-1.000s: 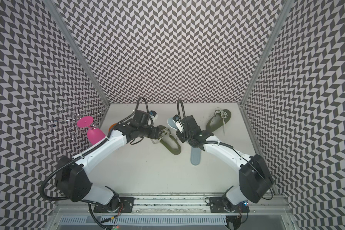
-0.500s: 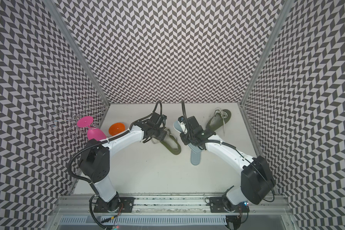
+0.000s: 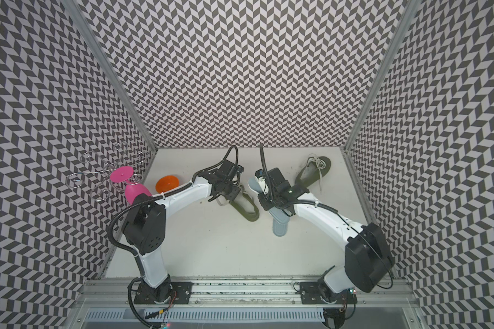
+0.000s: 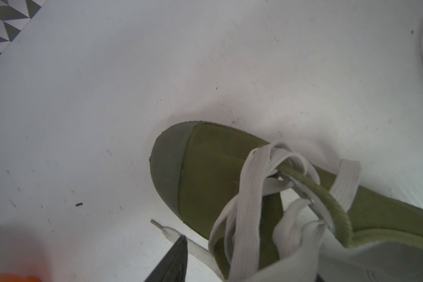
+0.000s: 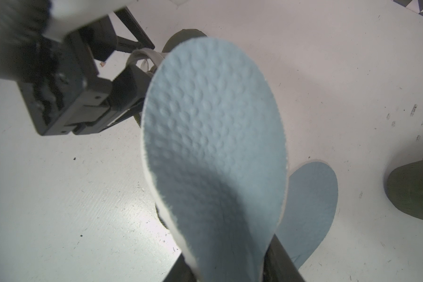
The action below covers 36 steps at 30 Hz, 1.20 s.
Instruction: Insert the insole into the shoe
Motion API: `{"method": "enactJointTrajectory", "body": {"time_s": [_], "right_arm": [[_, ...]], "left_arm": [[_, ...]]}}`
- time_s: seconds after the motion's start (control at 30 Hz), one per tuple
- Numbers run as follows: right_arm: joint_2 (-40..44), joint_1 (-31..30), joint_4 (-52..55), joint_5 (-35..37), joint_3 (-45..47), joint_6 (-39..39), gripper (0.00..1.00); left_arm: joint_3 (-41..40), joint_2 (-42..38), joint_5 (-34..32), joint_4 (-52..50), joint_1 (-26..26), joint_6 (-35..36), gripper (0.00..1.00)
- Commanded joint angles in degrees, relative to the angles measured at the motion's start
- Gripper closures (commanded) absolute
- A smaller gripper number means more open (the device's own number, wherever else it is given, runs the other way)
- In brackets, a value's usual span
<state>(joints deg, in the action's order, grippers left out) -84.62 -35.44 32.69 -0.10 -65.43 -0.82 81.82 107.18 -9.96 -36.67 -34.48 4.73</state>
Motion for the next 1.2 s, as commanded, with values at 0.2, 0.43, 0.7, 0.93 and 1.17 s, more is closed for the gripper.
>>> {"method": "enactJointTrajectory", "body": {"time_s": [0.2,0.43,0.7,0.93,1.17], "right_arm": [[0.22,0.46,-1.03,-0.42,-2.22,0.29,0.61],[-0.01,0.53,1.04,-2.41,-2.51,-0.16,0.62],[0.25,0.49,4.14,-5.87,-1.54,0.54,0.62],[1.35,0.50,5.38,-9.08,-0.27,-0.19,0.63],[0.54,-1.89,7.64,-12.01,0.38,2.41,0.65]], "left_arm": [[-0.13,0.13,-5.64,-0.16,-1.62,2.81,0.35],[0.16,1.41,-8.64,2.49,-1.91,4.41,0.38],[-0.42,-1.17,-1.39,7.15,-1.76,6.84,0.59],[-0.53,-1.02,-0.23,7.87,-1.51,7.49,0.80],[-2.94,-4.19,7.27,11.11,-1.07,5.31,0.89]]}}
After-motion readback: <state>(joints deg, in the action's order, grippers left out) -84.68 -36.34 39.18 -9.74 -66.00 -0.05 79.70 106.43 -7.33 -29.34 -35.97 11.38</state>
